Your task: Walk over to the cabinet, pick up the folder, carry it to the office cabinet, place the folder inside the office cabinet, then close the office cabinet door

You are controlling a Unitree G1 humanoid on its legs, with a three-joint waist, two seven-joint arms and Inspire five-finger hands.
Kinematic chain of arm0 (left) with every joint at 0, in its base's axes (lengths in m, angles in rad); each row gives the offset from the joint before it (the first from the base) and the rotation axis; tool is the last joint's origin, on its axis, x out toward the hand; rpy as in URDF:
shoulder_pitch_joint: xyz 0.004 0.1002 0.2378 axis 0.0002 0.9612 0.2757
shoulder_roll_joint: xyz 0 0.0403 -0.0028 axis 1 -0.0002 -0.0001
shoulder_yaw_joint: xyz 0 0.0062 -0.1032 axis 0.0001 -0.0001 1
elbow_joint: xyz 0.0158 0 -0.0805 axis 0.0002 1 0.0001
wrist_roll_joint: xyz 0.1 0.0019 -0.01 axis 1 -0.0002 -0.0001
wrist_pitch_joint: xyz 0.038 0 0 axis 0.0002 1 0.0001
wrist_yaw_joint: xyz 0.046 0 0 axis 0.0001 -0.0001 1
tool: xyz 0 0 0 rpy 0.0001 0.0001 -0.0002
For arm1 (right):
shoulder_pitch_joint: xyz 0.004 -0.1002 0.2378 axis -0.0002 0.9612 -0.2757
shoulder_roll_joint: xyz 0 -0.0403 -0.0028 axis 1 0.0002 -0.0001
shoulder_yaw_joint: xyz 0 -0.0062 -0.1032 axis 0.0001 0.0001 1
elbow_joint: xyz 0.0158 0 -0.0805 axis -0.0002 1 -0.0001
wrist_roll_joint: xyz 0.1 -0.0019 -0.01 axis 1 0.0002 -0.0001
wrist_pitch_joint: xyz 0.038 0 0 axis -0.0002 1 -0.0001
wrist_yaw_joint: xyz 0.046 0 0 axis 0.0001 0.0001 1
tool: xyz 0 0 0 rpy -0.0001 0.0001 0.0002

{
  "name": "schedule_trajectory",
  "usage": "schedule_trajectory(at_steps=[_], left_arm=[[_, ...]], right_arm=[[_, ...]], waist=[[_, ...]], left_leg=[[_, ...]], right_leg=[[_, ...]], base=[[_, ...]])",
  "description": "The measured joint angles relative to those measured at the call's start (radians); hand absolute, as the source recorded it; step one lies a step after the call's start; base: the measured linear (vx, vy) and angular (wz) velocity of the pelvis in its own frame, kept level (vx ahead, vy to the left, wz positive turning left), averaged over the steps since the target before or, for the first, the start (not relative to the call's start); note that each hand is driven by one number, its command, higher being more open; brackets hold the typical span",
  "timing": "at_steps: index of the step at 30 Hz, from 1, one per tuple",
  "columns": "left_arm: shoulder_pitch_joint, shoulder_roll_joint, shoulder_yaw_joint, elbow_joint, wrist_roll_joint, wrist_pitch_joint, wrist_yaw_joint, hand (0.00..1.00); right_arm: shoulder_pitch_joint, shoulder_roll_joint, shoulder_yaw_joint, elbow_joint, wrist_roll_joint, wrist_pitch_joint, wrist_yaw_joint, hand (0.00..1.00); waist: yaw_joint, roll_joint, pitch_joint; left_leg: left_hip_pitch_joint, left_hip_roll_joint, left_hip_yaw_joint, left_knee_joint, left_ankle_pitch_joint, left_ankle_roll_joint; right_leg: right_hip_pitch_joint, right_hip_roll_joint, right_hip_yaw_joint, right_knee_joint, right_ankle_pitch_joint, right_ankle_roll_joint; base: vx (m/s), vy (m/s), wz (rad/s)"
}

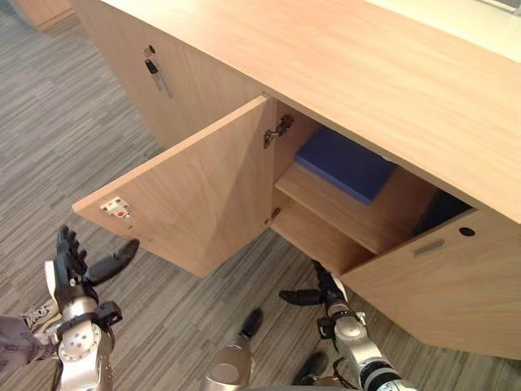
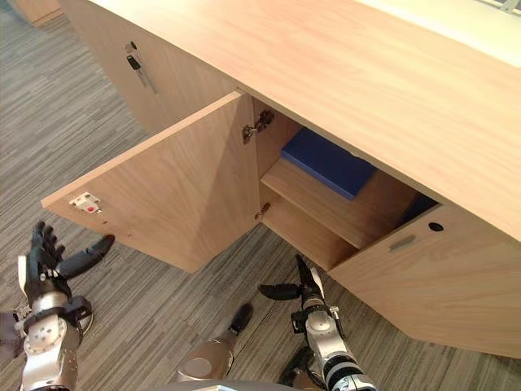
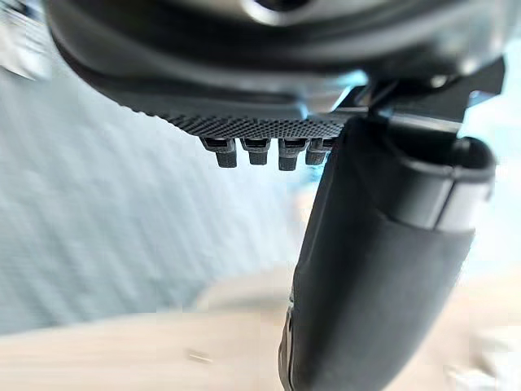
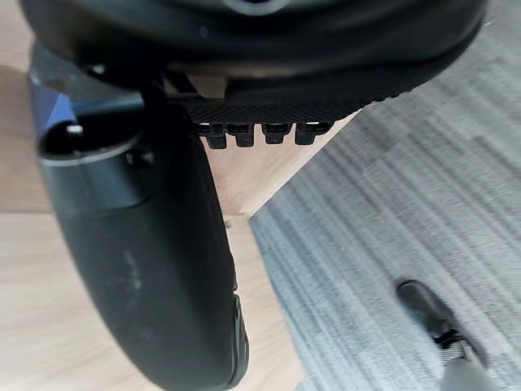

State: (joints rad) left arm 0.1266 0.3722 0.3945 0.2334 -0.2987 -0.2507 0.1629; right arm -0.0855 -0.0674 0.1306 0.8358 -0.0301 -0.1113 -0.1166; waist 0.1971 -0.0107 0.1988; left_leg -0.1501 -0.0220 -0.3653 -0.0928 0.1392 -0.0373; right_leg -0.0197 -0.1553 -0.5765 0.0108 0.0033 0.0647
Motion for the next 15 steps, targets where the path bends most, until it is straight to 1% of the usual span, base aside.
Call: schedule_trajectory(at_steps=[3,4,7,10,12,13,14,15], left_arm=[[-0.026,0.037,-0.017,-0.014,0.0,-0.01,-0.02,1.0],[-0.03,0.036,-0.019,-0.015,-0.019,-0.008,-0.01,1.0],[-0.022,0.041,-0.029,-0.02,-0.025,-0.008,-0.01,1.0],[0.031,0.026,-0.033,-0.052,-0.025,-0.012,-0.01,1.0],[0.08,-0.018,-0.031,-0.094,-0.025,-0.017,-0.008,1.0],[0.116,-0.062,-0.037,-0.134,-0.025,-0.02,-0.009,1.0],[0.164,-0.108,-0.051,-0.178,-0.025,-0.029,-0.009,1.0],[0.193,-0.131,-0.06,-0.203,-0.025,-0.034,-0.01,1.0]], right_arm=[[0.039,-0.004,-0.019,0.0,0.0,0.0,0.011,1.0],[0.047,-0.006,-0.023,-0.001,0.0,0.0,0.012,1.0],[0.093,-0.013,-0.059,0.0,0.0,0.0,0.014,1.0],[0.116,-0.012,-0.08,0.004,0.0,0.0,0.023,1.0],[0.119,-0.012,-0.09,0.01,0.0,0.0,0.024,1.0],[0.125,-0.009,-0.104,0.015,0.0,0.001,0.026,1.0],[0.133,-0.004,-0.117,0.023,-0.001,0.001,0.027,1.0],[0.136,-0.001,-0.125,0.026,-0.001,0.001,0.027,1.0]], waist=[[-0.026,-0.01,-0.004],[-0.029,-0.01,-0.004],[-0.029,-0.018,-0.007],[-0.029,-0.029,-0.012],[-0.029,-0.032,-0.014],[-0.029,-0.034,-0.017],[-0.029,-0.039,-0.021],[-0.029,-0.04,-0.023]], left_leg=[[0.007,0.009,0.018,0.0,-0.001,-0.002],[0.008,0.011,0.02,0.0,-0.002,-0.003],[0.013,0.019,0.025,0.0,-0.004,-0.006],[0.026,0.03,0.056,-0.001,-0.007,-0.009],[0.037,0.035,0.078,-0.001,-0.01,-0.009],[0.04,0.037,0.087,-0.001,-0.013,-0.012],[0.039,0.04,0.102,-0.001,-0.016,-0.012],[0.039,0.041,0.111,-0.001,-0.017,-0.012]], right_leg=[[0.0,0.007,0.014,0.0,-0.001,-0.002],[-0.001,0.009,0.017,0.0,0.0,0.0],[-0.001,0.016,0.024,0.002,0.001,0.001],[-0.001,0.022,0.053,0.009,0.002,-0.003],[-0.002,0.025,0.078,0.01,0.001,-0.009],[-0.003,0.027,0.09,0.009,-0.001,-0.015],[-0.012,0.031,0.115,0.009,-0.003,-0.012],[-0.016,0.033,0.13,0.009,-0.006,-0.008]], base=[[0.03,-0.029,-0.14],[0.02,-0.02,-0.1],[0.0,-0.022,-0.05],[-0.04,-0.009,-0.26],[-0.07,0.008,-0.3],[-0.1,0.012,-0.24],[-0.08,0.01,-0.25],[-0.07,0.012,-0.29]])
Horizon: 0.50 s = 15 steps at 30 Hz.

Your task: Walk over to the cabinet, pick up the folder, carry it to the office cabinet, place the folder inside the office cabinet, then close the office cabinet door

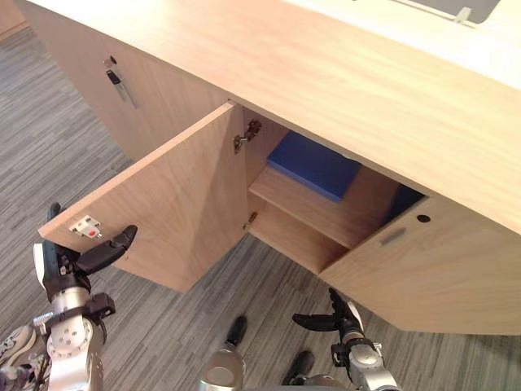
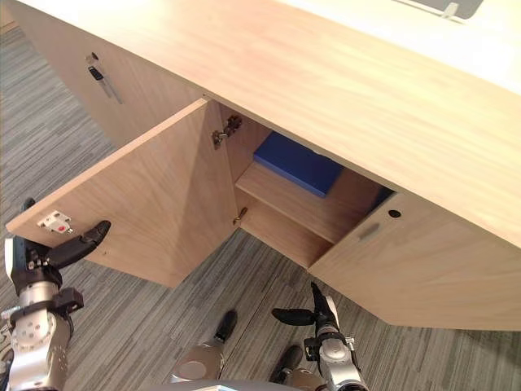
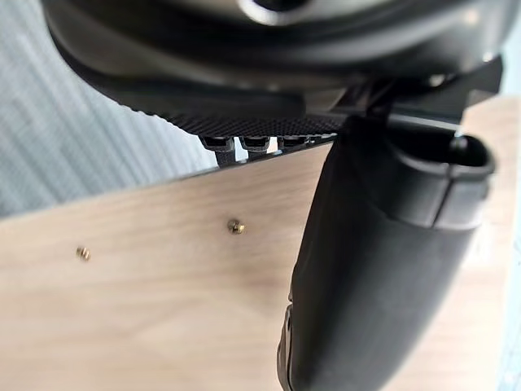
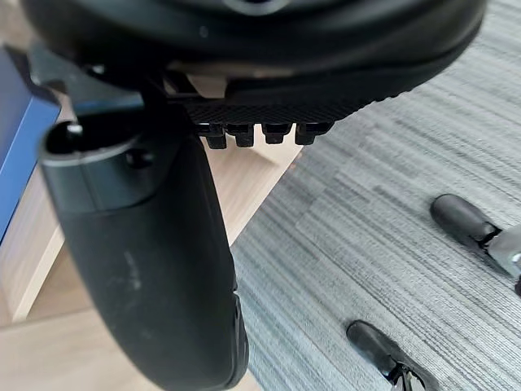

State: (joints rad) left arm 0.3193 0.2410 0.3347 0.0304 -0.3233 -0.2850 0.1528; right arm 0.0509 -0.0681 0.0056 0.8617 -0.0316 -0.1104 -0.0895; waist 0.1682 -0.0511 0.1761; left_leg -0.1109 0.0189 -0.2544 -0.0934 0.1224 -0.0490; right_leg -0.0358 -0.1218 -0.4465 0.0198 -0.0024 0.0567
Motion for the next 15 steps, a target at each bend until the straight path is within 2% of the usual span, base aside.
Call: schedule_trajectory(at_steps=[4,8,12,15], left_arm=[[0.184,-0.122,-0.151,-0.064,-0.003,-0.014,-0.035,1.0],[0.259,-0.132,-0.313,-0.055,-0.002,0.028,-0.095,1.0],[0.264,-0.106,-0.517,-0.023,0.009,0.044,-0.186,1.0],[0.162,-0.101,-0.617,0.035,0.011,0.054,-0.22,1.0]], right_arm=[[0.032,0.012,-0.033,0.038,0.0,0.009,-0.006,1.0],[0.059,0.029,-0.039,0.044,0.002,0.012,-0.007,1.0],[0.055,0.035,-0.037,0.037,0.009,0.012,-0.012,1.0],[0.012,0.036,-0.036,0.035,0.012,0.01,-0.021,1.0]], waist=[[-0.003,-0.001,-0.005],[-0.012,-0.001,-0.006],[-0.025,-0.001,-0.009],[-0.055,-0.002,-0.009]], left_leg=[[0.013,0.001,0.057,0.0,0.001,0.0],[0.016,0.003,0.117,0.0,0.002,0.001],[-0.004,0.003,0.155,0.001,-0.001,0.009],[-0.059,0.009,0.169,0.002,0.016,0.01]], right_leg=[[-0.005,0.0,0.067,0.0,0.006,0.011],[-0.007,-0.006,0.091,0.0,0.013,0.022],[-0.039,-0.014,0.113,0.002,0.017,0.029],[-0.102,-0.009,0.133,0.002,0.019,0.031]], base=[[-0.03,0.027,-0.19],[-0.02,0.033,-0.11],[-0.01,0.02,-0.08],[0.0,0.002,-0.07]])
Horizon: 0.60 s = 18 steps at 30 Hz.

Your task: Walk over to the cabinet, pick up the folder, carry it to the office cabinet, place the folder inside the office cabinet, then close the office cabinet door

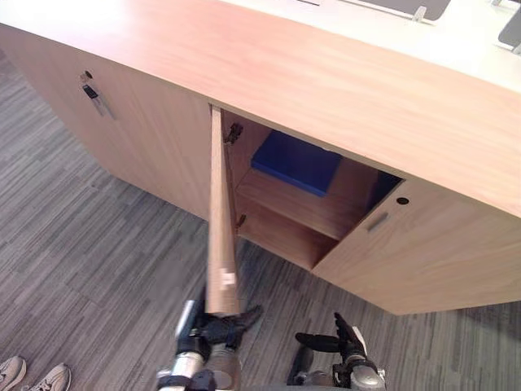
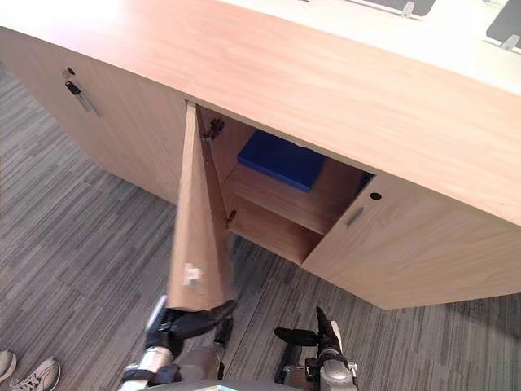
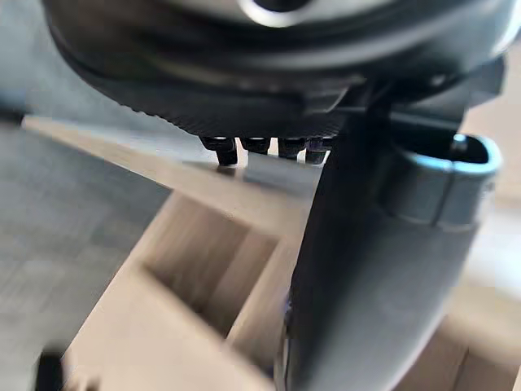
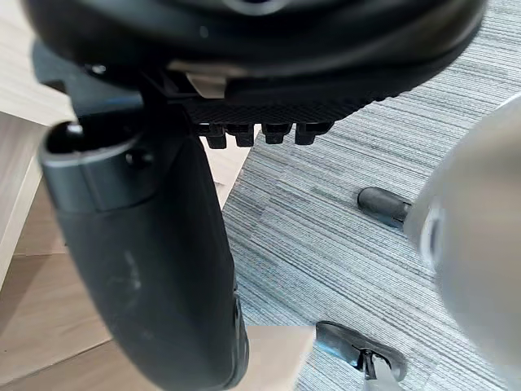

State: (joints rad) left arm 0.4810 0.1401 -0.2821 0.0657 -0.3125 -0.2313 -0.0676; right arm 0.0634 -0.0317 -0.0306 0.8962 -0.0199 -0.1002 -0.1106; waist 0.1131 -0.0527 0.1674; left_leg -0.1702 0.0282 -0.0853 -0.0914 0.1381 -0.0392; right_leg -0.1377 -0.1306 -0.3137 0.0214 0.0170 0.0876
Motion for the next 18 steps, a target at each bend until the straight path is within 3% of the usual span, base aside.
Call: schedule_trajectory(at_steps=[4,6,9,12,18], left_arm=[[-0.199,0.001,-0.07,0.106,0.037,0.027,0.004,1.0],[-0.299,0.0,-0.095,0.147,0.059,0.037,0.032,1.0],[-0.452,-0.002,-0.094,0.221,0.127,0.054,0.097,1.0],[-0.547,0.015,-0.014,0.266,0.166,0.078,0.162,1.0],[-0.631,0.107,0.217,0.324,0.196,0.082,0.262,1.0]], right_arm=[[-0.048,0.004,0.001,0.0,0.026,0.0,-0.015,1.0],[-0.058,0.006,0.002,-0.003,0.028,0.0,-0.023,1.0],[-0.057,0.006,0.001,-0.005,0.027,0.0,-0.026,1.0],[-0.045,0.003,-0.004,-0.01,0.027,0.002,-0.035,1.0],[0.008,-0.02,-0.036,-0.025,0.027,0.003,-0.011,1.0]], waist=[[-0.044,-0.002,0.001],[-0.057,-0.002,0.001],[-0.106,-0.002,0.001],[-0.158,-0.002,0.002],[-0.174,0.003,0.002]], left_leg=[[-0.058,0.002,0.035,0.004,0.013,-0.007],[-0.065,0.003,0.067,0.004,0.011,-0.004],[-0.061,0.002,0.09,0.004,0.009,0.001],[-0.03,0.001,0.117,0.004,-0.003,0.001],[0.045,0.012,0.16,0.004,-0.029,-0.007]], right_leg=[[-0.068,0.01,0.057,-0.022,0.043,-0.005],[-0.084,0.015,0.09,-0.039,0.071,-0.002],[-0.085,0.018,0.116,-0.061,0.096,-0.009],[-0.063,0.021,0.143,-0.071,0.1,-0.009],[-0.013,0.031,0.184,-0.074,0.097,-0.013]], base=[[0.04,0.007,-0.3],[0.08,0.002,-0.44],[0.09,-0.005,-0.3],[0.08,0.003,-0.25],[0.01,0.001,-0.25]])
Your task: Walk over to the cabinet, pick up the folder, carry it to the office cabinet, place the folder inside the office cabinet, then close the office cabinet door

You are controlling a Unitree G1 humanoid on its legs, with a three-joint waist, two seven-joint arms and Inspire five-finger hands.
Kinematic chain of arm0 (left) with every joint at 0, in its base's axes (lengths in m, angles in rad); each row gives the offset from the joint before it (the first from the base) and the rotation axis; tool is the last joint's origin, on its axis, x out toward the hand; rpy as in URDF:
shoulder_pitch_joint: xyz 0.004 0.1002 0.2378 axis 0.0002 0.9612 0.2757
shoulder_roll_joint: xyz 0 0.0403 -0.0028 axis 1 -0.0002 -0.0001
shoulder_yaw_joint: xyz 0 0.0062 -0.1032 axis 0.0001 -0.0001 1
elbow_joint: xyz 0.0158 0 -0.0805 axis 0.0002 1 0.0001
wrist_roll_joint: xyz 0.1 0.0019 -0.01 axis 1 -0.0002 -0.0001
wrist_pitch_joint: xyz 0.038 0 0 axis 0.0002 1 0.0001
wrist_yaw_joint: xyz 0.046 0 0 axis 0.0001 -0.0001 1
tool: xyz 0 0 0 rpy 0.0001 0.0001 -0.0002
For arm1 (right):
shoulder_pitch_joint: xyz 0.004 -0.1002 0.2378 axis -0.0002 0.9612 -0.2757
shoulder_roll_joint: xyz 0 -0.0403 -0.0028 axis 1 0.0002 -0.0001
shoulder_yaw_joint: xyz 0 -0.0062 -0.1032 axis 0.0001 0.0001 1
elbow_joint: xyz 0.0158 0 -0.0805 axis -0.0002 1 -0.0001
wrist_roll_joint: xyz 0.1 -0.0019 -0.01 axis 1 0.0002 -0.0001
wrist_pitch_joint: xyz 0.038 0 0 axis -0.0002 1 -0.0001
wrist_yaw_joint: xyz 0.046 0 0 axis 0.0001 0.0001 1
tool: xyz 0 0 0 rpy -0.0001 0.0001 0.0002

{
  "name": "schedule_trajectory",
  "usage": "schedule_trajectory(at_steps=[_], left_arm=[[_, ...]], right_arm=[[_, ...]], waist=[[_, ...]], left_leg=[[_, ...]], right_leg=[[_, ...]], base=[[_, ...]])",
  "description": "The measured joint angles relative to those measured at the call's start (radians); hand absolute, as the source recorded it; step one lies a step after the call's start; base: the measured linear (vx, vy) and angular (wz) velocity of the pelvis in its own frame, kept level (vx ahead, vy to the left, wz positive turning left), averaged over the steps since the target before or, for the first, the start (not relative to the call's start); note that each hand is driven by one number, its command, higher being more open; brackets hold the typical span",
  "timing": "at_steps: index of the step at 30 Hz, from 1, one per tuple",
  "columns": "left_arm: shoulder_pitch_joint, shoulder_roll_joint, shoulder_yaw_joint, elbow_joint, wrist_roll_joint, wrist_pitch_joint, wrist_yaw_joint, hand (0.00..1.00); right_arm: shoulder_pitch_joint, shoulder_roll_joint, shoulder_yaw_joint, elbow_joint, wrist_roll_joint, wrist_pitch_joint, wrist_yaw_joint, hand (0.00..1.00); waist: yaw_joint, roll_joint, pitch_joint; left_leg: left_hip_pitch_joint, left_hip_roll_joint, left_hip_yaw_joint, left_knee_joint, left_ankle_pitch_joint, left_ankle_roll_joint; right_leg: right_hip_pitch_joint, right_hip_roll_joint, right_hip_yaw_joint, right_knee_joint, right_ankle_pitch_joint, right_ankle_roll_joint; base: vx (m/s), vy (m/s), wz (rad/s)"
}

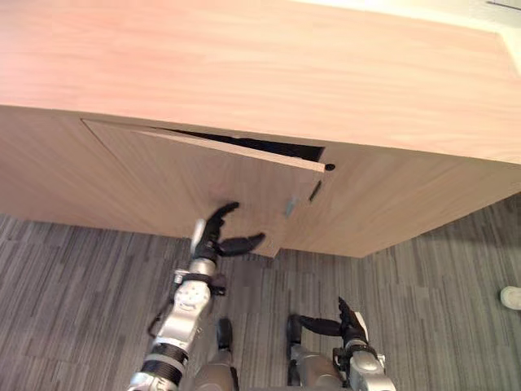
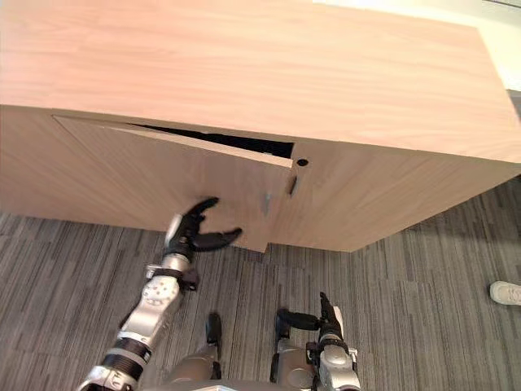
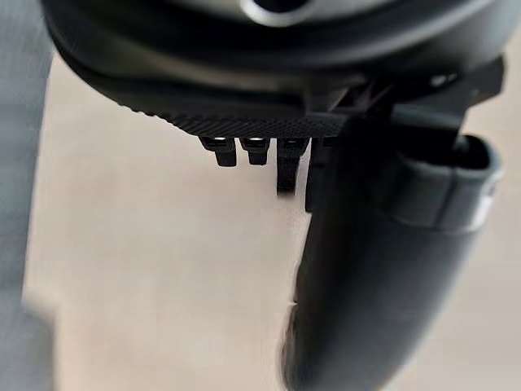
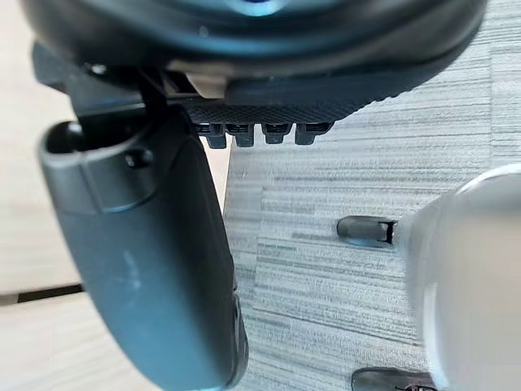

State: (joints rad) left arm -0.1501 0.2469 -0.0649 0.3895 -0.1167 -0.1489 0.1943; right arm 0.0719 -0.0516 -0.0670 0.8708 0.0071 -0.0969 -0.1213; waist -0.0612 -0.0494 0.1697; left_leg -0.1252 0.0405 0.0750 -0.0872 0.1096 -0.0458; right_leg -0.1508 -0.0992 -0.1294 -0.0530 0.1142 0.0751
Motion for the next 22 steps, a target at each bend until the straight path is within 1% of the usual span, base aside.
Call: schedule_trajectory(at_steps=[1,2,3,5,6,7,9,11,12,14,15,17,19,22], left_arm=[[0.002,0.022,0.04,0.003,0.0,0.0,0.007,1.0],[0.003,0.027,0.047,0.005,0.0,-0.001,0.01,1.0],[0.021,0.043,0.08,0.009,0.0,-0.001,0.013,1.0],[0.055,0.043,0.087,0.009,0.0,-0.002,0.009,1.0],[0.078,0.036,0.087,0.009,0.0,-0.004,0.001,1.0],[0.126,0.018,0.086,0.008,-0.001,-0.008,-0.008,1.0],[0.169,-0.006,0.085,0.008,-0.005,-0.009,-0.021,1.0],[0.263,-0.041,0.075,0.01,-0.021,-0.01,-0.063,1.0],[0.281,-0.047,0.069,0.015,-0.021,-0.01,-0.074,1.0],[0.337,-0.072,0.055,0.069,-0.019,-0.009,-0.118,1.0],[0.361,-0.083,0.056,0.134,-0.001,-0.008,-0.138,1.0],[0.388,-0.085,0.056,0.219,0.023,0.0,-0.16,1.0],[0.4,-0.086,0.062,0.279,0.041,0.003,-0.167,1.0],[0.43,-0.087,0.069,0.316,0.043,0.011,-0.172,1.0]], right_arm=[[0.009,-0.009,-0.007,0.0,0.0,0.0,0.008,1.0],[0.011,-0.012,-0.008,0.0,0.0,0.0,0.009,1.0],[0.027,-0.027,-0.015,0.0,0.0,0.005,0.018,1.0],[0.047,-0.035,-0.035,0.001,0.0,0.008,0.022,1.0],[0.055,-0.038,-0.047,0.001,0.0,0.009,0.026,1.0],[0.06,-0.041,-0.056,0.006,0.0,0.014,0.029,1.0],[0.064,-0.041,-0.064,0.008,0.0,0.018,0.032,1.0],[0.057,-0.04,-0.074,0.008,0.0,0.019,0.034,1.0],[0.055,-0.039,-0.081,0.007,0.0,0.019,0.034,1.0],[0.05,-0.04,-0.106,0.005,0.0,0.019,0.033,1.0],[0.049,-0.04,-0.119,0.003,0.0,0.018,0.033,1.0],[0.049,-0.043,-0.125,0.002,0.0,0.018,0.031,1.0],[0.051,-0.044,-0.125,0.001,0.0,0.017,0.031,1.0],[0.059,-0.047,-0.125,0.001,0.0,0.017,0.031,1.0]], waist=[[-0.006,0.001,0.0],[-0.007,0.002,0.001],[-0.008,0.005,-0.001],[-0.01,0.016,-0.01],[-0.01,0.023,-0.016],[-0.012,0.033,-0.024],[-0.012,0.039,-0.028],[-0.011,0.045,-0.034],[-0.011,0.046,-0.036],[-0.007,0.05,-0.049],[-0.007,0.052,-0.053],[-0.006,0.051,-0.055],[-0.005,0.052,-0.056],[0.0,0.056,-0.075]], left_leg=[[0.009,0.0,0.007,0.0,-0.002,0.001],[0.011,0.0,0.008,0.0,-0.003,0.001],[0.028,0.0,0.018,0.0,-0.014,-0.003],[0.039,-0.002,0.021,0.0,-0.019,-0.001],[0.042,-0.003,0.022,0.0,-0.023,0.001],[0.051,-0.004,0.026,0.0,-0.025,0.006],[0.064,-0.004,0.032,0.0,-0.028,0.006],[0.084,-0.002,0.051,0.0,-0.04,0.005],[0.086,-0.002,0.055,0.0,-0.042,0.005],[0.098,0.0,0.071,0.0,-0.05,0.004],[0.113,0.001,0.077,0.0,-0.055,0.003],[0.128,0.005,0.084,0.0,-0.058,0.002],[0.136,0.007,0.091,0.0,-0.059,0.0],[0.14,0.01,0.101,0.0,-0.063,-0.003]], right_leg=[[0.006,0.001,0.006,0.0,-0.003,-0.002],[0.008,0.001,0.008,0.0,-0.003,-0.003],[0.019,0.001,0.016,0.0,-0.008,-0.006],[0.029,-0.001,0.017,0.0,-0.012,-0.004],[0.032,-0.002,0.019,-0.001,-0.013,-0.002],[0.039,-0.003,0.024,-0.003,-0.013,0.0],[0.05,-0.002,0.03,-0.008,-0.014,0.0],[0.066,0.001,0.048,-0.016,-0.013,0.0],[0.067,0.002,0.051,-0.016,-0.013,0.0],[0.07,0.005,0.067,-0.018,-0.013,0.0],[0.083,0.006,0.073,-0.021,-0.014,0.001],[0.094,0.01,0.079,-0.021,-0.014,0.001],[0.099,0.012,0.087,-0.021,-0.015,0.0],[0.098,0.015,0.094,-0.02,-0.017,0.0]], base=[[-0.02,0.006,-0.1],[-0.02,0.012,-0.16],[0.0,0.008,-0.12],[0.0,0.005,-0.05],[0.04,0.006,-0.07],[0.04,0.003,-0.1],[0.05,-0.002,-0.12],[0.06,-0.01,-0.22],[0.05,-0.011,-0.23],[0.04,-0.008,-0.22],[0.03,-0.006,-0.17],[-0.01,-0.011,-0.13],[-0.05,-0.016,-0.12],[-0.03,-0.01,-0.06]])
